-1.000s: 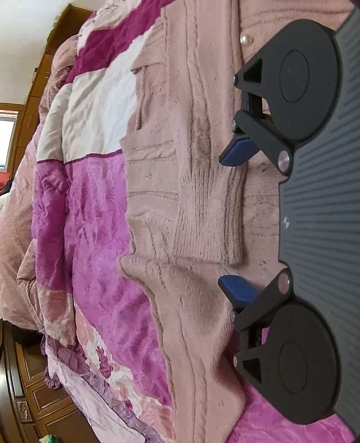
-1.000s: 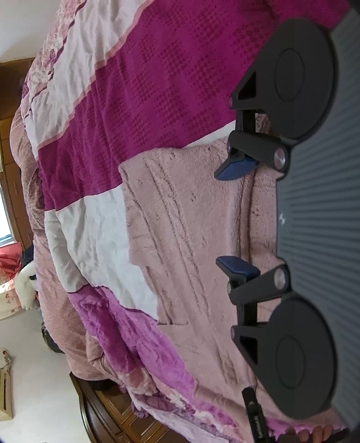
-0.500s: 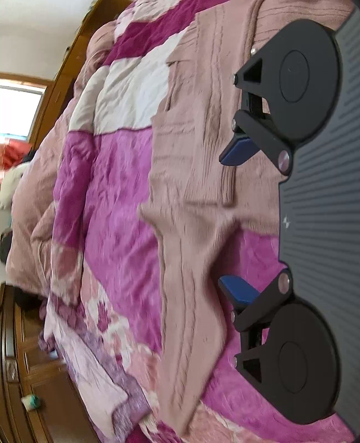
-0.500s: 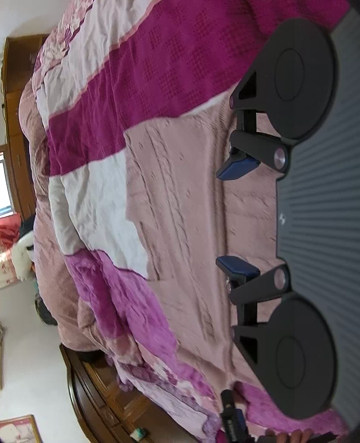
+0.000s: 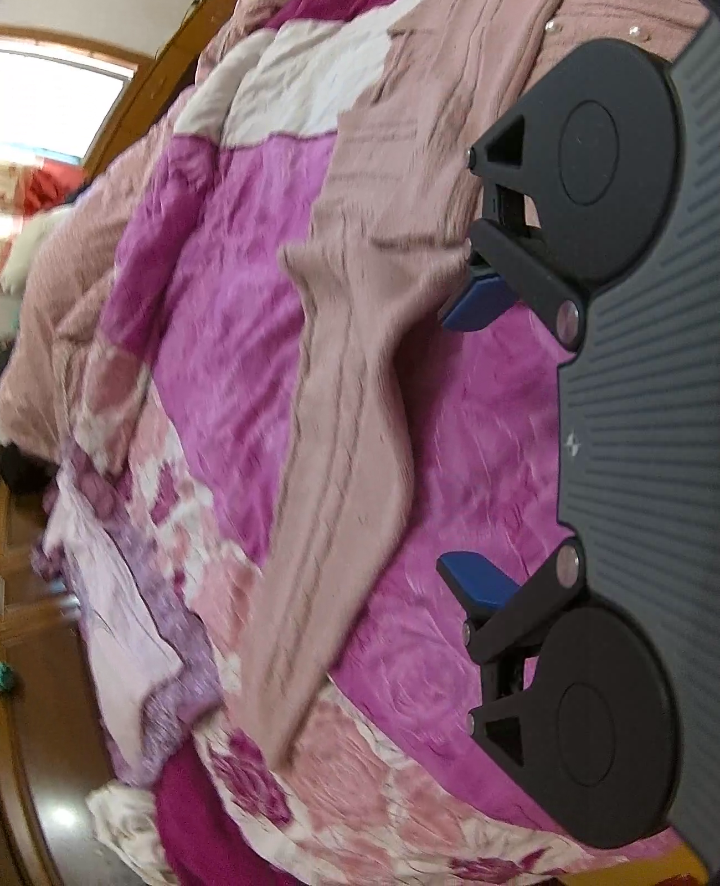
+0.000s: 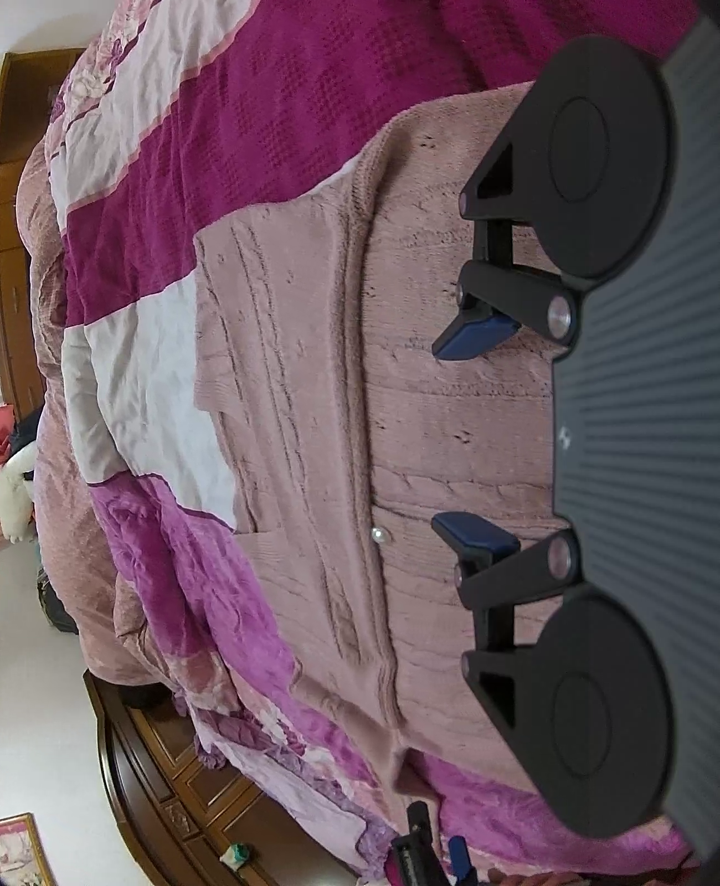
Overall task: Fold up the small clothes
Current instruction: 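Move the left tool to the other sleeve of the cardigan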
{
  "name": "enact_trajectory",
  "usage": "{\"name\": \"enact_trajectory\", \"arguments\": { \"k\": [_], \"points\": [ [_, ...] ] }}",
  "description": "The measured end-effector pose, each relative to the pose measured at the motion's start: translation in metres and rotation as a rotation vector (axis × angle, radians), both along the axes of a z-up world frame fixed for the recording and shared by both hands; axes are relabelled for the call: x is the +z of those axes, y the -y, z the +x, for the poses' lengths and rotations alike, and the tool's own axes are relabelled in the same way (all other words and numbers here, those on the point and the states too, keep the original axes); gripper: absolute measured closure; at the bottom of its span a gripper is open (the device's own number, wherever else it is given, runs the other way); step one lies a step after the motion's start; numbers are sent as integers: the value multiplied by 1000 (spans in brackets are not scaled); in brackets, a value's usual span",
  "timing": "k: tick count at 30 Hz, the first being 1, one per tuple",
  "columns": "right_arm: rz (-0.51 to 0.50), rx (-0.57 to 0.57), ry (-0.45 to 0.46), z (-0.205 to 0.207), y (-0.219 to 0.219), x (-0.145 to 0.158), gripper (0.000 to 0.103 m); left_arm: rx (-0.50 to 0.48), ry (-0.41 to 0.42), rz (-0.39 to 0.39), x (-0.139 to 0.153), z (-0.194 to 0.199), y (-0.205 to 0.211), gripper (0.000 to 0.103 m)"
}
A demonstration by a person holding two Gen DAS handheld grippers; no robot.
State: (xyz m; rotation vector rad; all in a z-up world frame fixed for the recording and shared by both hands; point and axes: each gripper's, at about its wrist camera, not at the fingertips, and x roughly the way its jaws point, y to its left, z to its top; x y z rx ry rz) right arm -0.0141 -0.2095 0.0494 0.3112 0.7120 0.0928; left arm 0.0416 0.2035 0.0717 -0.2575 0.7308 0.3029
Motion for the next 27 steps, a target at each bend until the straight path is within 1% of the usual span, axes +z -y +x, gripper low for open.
{"name": "enact_trajectory", "arguments": {
  "k": [3, 6, 9, 14, 16, 20, 27],
  "points": [
    [-2, 1, -14, 0, -2, -4, 40, 55, -2, -46, -6, -1, -14, 12],
    [-6, -1, -30, -1, -3, -7, 40, 130, 6, -89, -12, 1, -30, 12],
    [-15, -3, -33, -2, -5, -8, 40, 191, 24, -151, -18, 5, -46, 12],
    [-21, -13, -48, -2, -7, -12, 40, 265, 61, -257, -26, 21, -67, 12],
    [-26, -14, -54, -1, -9, -13, 40, 286, 71, -285, -31, 29, -75, 12],
    [-34, -20, -60, -1, -10, -15, 40, 310, 50, -262, -41, 48, -82, 12],
    [-45, -22, -66, 0, -12, -20, 40, 341, 80, -153, -48, 69, -88, 12]
  ]
}}
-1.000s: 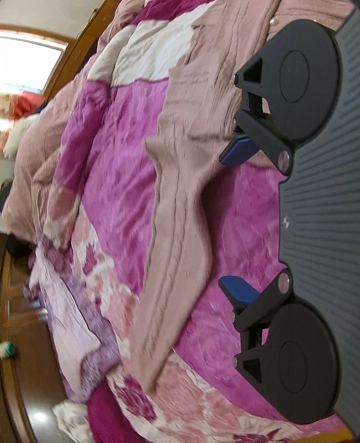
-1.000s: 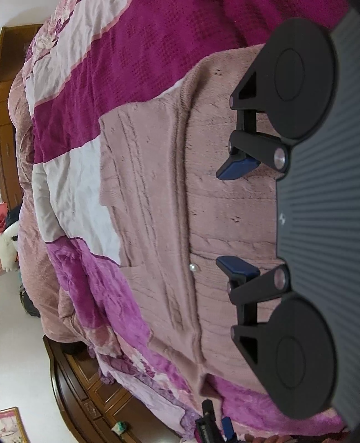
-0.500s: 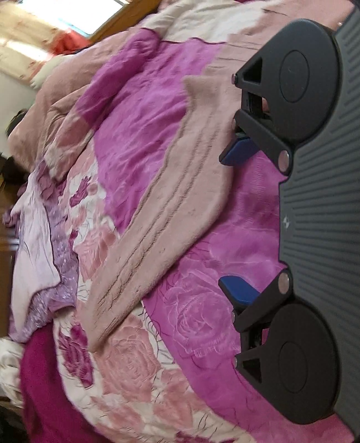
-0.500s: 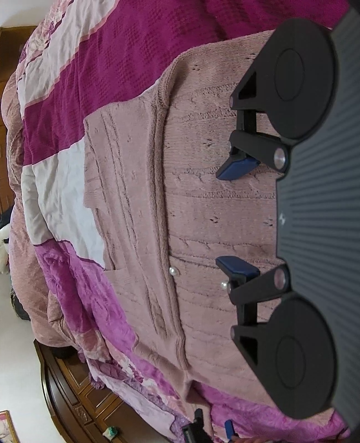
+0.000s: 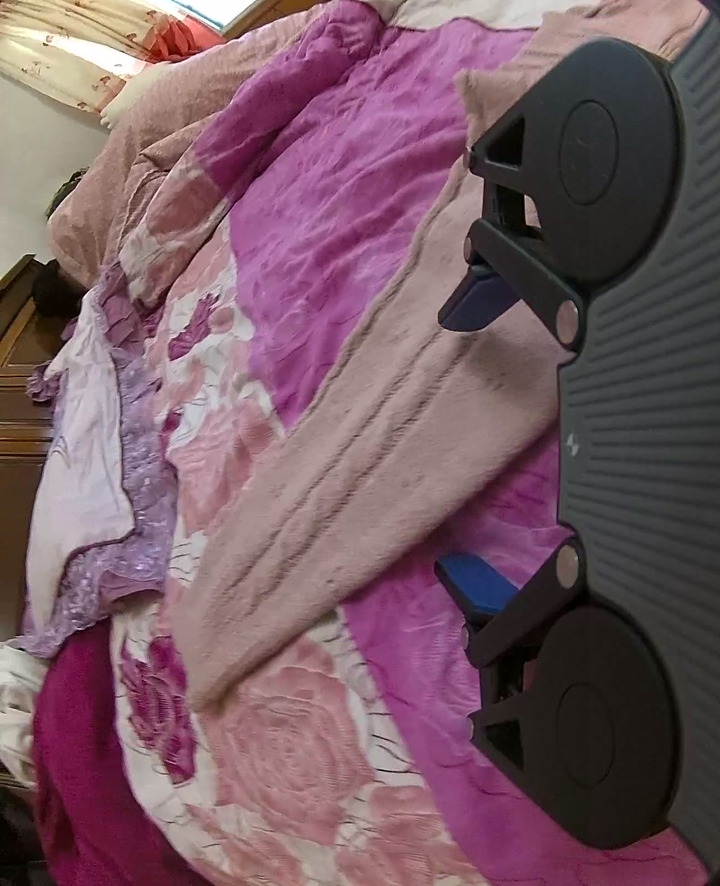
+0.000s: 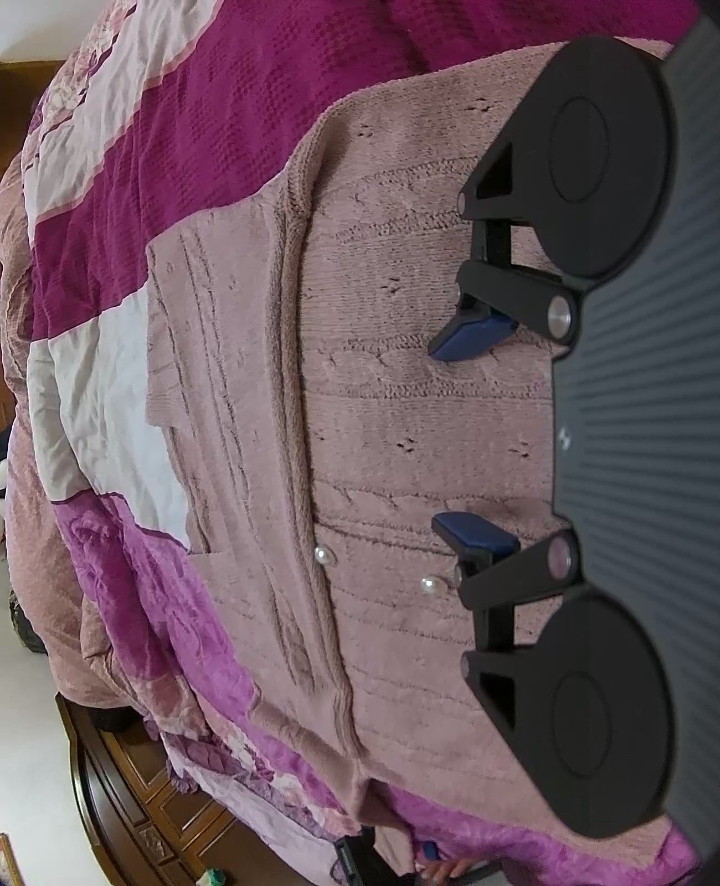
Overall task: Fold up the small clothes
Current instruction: 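Move the left tool to the other sleeve of the cardigan, then close the left tool on the sleeve cuff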
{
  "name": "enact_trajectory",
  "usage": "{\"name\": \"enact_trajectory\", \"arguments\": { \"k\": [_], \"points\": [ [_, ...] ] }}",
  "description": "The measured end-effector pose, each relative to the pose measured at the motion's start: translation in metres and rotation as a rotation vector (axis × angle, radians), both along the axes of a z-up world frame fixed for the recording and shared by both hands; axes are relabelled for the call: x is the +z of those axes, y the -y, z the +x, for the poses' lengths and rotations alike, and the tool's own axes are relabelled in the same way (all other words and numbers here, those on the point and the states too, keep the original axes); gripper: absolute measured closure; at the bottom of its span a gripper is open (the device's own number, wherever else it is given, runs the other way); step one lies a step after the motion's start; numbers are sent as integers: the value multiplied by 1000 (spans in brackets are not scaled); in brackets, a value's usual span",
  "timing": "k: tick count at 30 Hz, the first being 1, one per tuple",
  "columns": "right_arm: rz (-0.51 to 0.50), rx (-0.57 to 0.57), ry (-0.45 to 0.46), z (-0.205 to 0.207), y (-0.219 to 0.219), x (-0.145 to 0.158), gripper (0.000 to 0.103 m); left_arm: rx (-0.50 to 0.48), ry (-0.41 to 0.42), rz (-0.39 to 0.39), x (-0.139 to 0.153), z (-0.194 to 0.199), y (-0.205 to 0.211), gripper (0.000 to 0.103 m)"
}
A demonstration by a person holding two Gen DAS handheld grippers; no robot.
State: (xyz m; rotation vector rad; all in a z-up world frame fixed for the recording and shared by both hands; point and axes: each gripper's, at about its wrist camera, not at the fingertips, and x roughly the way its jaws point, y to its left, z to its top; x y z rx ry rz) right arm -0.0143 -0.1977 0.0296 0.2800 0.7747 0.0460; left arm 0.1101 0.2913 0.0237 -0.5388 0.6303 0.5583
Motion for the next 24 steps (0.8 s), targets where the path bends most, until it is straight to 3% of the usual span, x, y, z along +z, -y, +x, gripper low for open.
{"name": "enact_trajectory", "arguments": {
  "k": [4, 7, 11, 12, 14, 24],
  "points": [
    [-4, 0, -2, 0, -1, -1, 39, -30, -17, 87, 1, 12, 1, 15],
    [-6, 0, -2, 1, -2, -1, 38, -102, -43, 225, 1, 20, 12, 48],
    [5, -5, 2, 0, -1, -1, 38, -143, 7, 233, 8, 15, 11, 85],
    [10, -7, 2, 0, 0, -1, 38, -150, 33, 223, 12, 12, 9, 90],
    [18, -11, 1, 1, 0, 0, 38, -154, 92, 220, 22, 4, 7, 94],
    [52, -31, 16, -3, 5, 5, 37, -202, 321, 189, 81, -29, 11, 95]
  ]
}}
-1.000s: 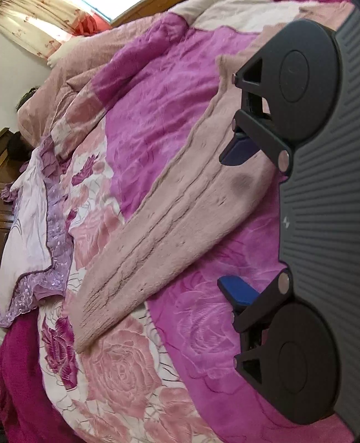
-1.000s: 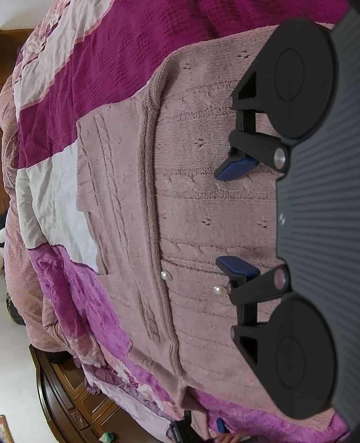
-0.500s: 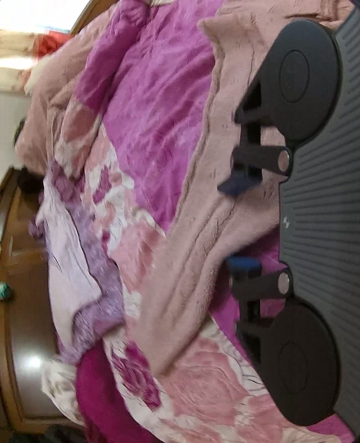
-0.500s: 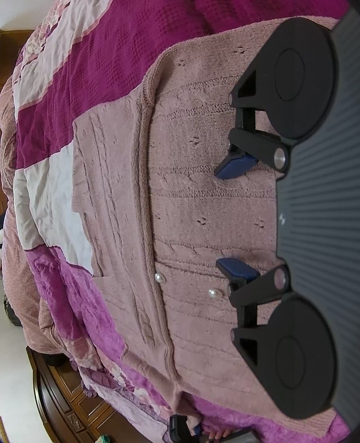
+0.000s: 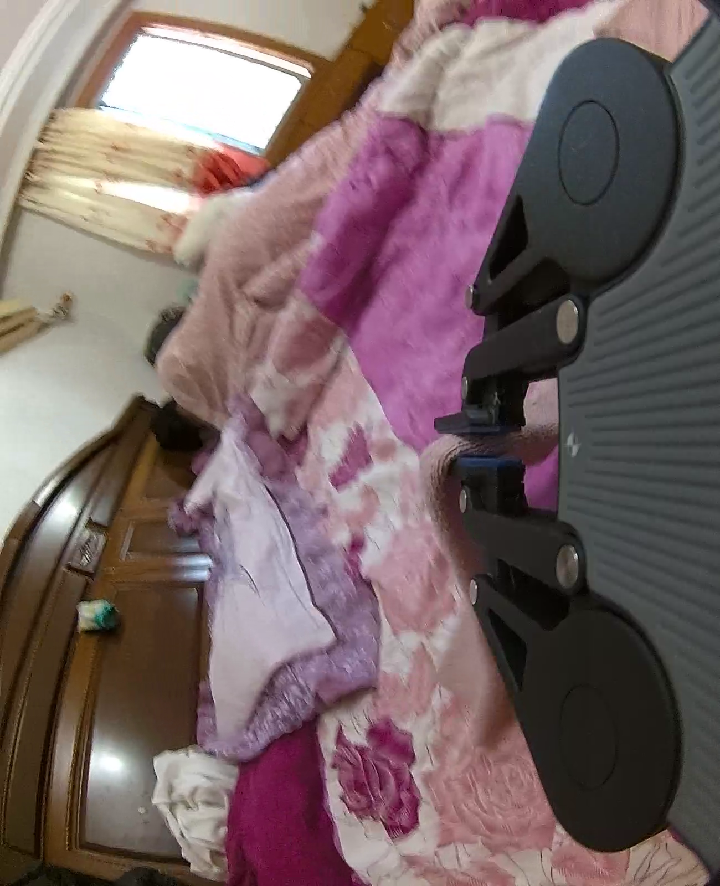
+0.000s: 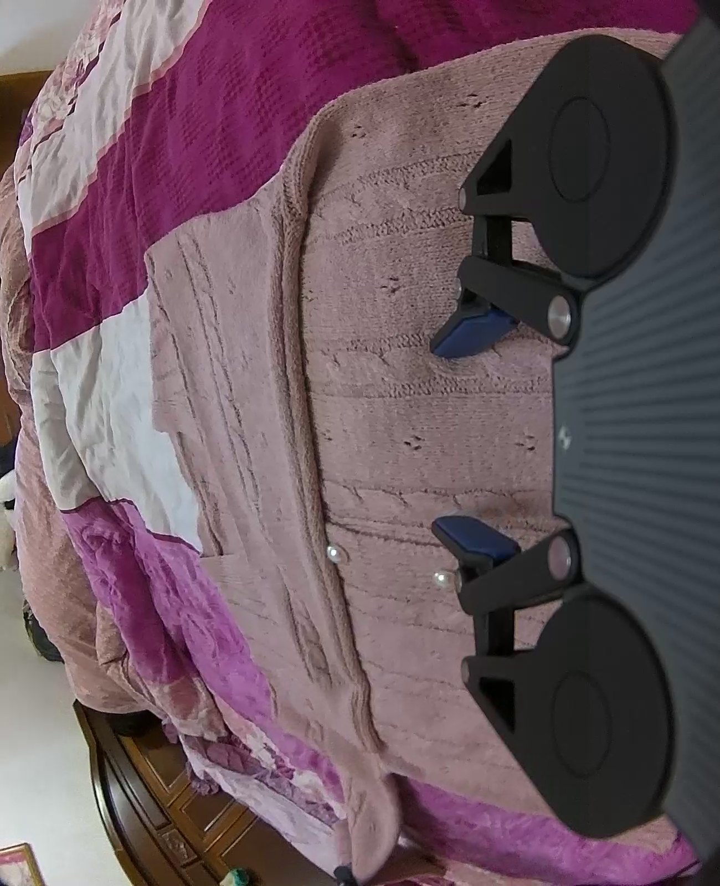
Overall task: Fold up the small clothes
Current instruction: 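Close the left tool on the sleeve cuff, then carry the sleeve with the left tool across the folded body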
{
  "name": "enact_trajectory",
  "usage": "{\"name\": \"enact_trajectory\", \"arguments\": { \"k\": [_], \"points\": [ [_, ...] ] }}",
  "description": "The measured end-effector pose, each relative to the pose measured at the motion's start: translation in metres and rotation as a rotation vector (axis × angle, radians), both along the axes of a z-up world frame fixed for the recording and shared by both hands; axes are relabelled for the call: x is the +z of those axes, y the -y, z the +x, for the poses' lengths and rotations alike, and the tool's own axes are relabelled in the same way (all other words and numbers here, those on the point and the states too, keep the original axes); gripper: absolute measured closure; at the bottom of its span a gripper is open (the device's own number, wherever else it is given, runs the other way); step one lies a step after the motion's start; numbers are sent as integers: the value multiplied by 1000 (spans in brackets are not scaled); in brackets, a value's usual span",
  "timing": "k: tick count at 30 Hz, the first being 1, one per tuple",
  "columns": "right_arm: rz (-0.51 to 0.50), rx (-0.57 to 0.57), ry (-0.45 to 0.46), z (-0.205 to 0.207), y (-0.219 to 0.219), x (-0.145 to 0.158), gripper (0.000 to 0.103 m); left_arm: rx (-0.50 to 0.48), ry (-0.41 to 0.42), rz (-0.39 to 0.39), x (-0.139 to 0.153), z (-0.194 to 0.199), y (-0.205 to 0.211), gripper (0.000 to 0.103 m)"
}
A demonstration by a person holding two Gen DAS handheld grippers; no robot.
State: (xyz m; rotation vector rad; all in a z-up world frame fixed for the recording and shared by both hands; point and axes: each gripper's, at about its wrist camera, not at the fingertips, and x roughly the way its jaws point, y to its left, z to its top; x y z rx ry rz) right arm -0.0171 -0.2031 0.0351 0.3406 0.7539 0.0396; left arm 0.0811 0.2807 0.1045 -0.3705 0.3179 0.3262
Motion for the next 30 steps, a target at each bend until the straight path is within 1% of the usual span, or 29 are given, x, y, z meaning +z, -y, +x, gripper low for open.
{"name": "enact_trajectory", "arguments": {
  "k": [5, 7, 11, 14, 19, 27, 30],
  "points": [
    [3, -13, 17, -2, 4, 6, 37, -82, 109, -28, 32, -13, 24, 95],
    [6, -20, 24, -3, 6, 7, 37, -120, 148, -25, 46, -16, 38, 95],
    [13, -35, 33, -7, 11, 10, 37, -198, 190, -8, 67, -16, 68, 95],
    [16, -44, 35, -8, 14, 11, 37, -255, 199, -3, 78, -15, 94, 95],
    [20, -62, 36, -10, 20, 11, 37, -371, 180, -6, 83, -12, 142, 95],
    [45, -84, 46, -14, 29, 11, 37, -509, 149, 23, 75, -9, 218, 95],
    [60, -98, 49, -15, 34, 10, 37, -559, 125, 30, 67, -3, 245, 95]
  ]
}}
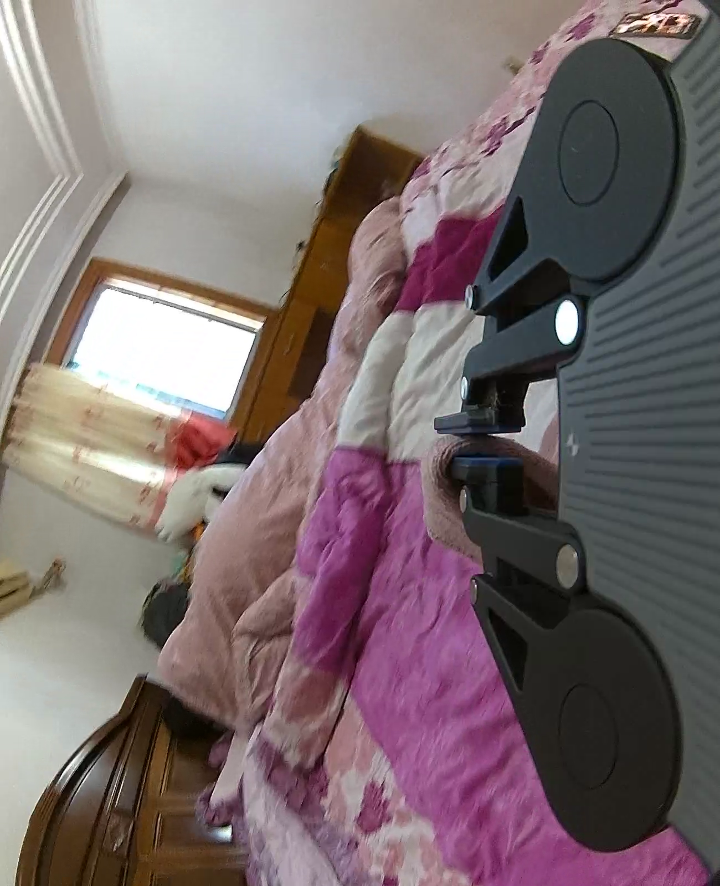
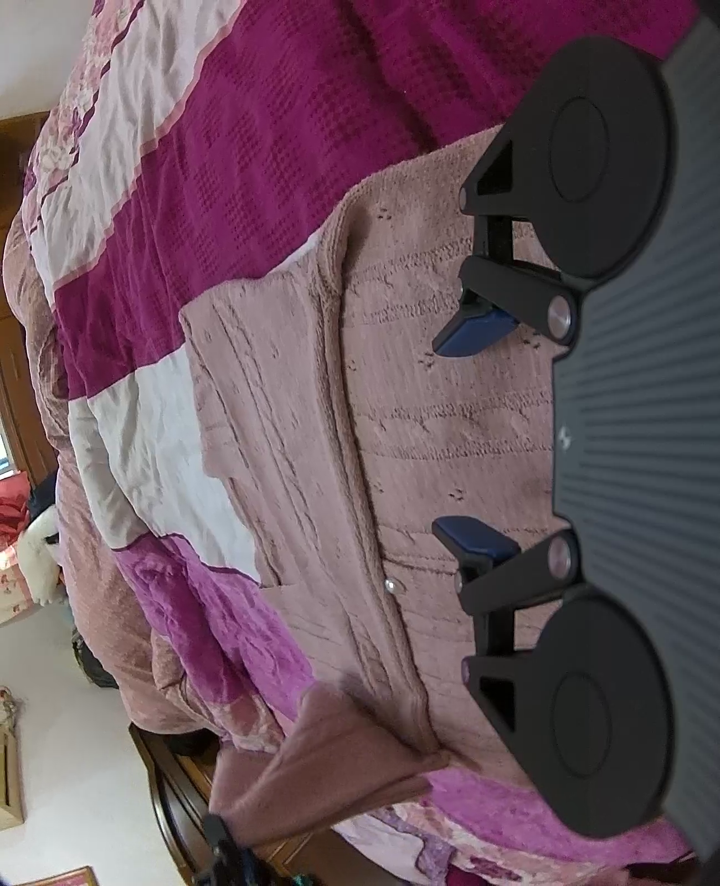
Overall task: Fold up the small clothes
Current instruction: 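Carry the sleeve with the left tool across the folded body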
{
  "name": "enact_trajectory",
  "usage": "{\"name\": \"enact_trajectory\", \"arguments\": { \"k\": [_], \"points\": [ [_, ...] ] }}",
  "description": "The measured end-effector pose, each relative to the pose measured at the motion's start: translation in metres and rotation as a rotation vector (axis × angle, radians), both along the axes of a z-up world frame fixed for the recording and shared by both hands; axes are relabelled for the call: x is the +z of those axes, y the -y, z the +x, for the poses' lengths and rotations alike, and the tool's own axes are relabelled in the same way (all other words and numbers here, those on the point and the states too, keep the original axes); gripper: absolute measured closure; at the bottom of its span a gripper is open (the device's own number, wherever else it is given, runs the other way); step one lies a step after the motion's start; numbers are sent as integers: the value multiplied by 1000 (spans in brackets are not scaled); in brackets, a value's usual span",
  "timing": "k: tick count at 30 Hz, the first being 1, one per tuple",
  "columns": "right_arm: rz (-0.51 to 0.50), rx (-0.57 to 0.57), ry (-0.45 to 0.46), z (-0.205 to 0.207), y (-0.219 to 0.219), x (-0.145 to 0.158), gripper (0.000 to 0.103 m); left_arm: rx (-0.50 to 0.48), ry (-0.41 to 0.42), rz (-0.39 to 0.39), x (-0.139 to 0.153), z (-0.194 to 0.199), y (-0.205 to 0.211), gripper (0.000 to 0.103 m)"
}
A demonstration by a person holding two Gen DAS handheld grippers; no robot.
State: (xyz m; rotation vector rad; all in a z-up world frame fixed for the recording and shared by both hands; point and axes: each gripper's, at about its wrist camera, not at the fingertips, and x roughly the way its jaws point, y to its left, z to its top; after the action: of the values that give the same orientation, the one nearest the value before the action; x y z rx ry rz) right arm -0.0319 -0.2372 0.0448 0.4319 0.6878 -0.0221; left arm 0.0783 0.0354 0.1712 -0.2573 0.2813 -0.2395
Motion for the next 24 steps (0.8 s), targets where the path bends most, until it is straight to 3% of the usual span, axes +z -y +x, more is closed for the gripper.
{"name": "enact_trajectory", "arguments": {
  "k": [7, 12, 21, 24],
  "points": [
    [2, -11, -18, -1, 3, -5, 37, -104, -120, 46, -41, 22, 49, 95],
    [7, -12, -18, 0, 5, -8, 37, -168, -199, 151, -79, 34, 78, 95],
    [17, -12, -25, 1, 9, -14, 38, -223, -370, 176, -132, 53, 99, 94],
    [18, -12, -25, 1, 9, -15, 38, -219, -418, 177, -138, 57, 101, 82]
  ]
}}
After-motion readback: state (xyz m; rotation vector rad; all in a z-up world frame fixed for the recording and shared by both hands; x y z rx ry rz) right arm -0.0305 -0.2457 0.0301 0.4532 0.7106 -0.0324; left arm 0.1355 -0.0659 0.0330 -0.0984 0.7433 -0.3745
